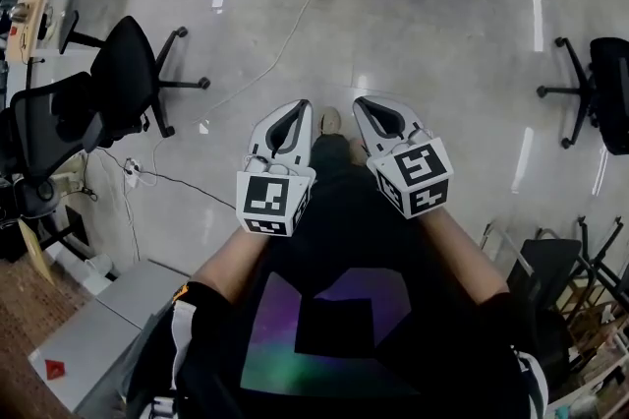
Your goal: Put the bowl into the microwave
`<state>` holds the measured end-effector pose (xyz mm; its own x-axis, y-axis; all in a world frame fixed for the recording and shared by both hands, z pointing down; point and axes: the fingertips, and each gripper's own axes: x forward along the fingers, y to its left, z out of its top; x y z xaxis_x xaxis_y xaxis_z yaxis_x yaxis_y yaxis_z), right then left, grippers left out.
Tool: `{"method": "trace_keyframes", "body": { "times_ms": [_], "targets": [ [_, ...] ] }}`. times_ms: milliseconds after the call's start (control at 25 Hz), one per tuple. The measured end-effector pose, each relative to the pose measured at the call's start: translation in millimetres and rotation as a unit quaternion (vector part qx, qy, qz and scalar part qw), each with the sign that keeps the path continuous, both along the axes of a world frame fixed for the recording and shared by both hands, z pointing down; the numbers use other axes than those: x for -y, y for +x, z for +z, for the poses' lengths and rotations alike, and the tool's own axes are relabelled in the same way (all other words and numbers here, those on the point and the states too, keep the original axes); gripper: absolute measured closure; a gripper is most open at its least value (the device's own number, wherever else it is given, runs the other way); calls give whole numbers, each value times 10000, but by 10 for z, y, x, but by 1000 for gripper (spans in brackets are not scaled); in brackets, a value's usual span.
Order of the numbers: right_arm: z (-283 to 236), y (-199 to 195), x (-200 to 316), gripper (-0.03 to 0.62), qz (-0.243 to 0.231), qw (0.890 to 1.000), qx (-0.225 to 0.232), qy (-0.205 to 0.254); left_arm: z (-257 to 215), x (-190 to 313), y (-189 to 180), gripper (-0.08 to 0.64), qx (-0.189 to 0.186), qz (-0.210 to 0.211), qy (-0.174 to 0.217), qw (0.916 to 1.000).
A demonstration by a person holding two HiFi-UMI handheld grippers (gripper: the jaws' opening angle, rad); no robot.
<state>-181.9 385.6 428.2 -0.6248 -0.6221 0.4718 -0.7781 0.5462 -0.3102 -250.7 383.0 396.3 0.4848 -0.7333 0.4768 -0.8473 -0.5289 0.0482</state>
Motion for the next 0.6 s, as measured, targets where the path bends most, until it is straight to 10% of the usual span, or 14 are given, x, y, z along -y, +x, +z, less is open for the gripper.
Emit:
{"method": "trace_keyframes", "body": {
  "times_ms": [600],
  "targets": [
    [-160, 10, 484, 575, 1080, 9928, -501, -101, -53, 749, 18, 514, -390, 1054, -201, 9935]
  ]
}}
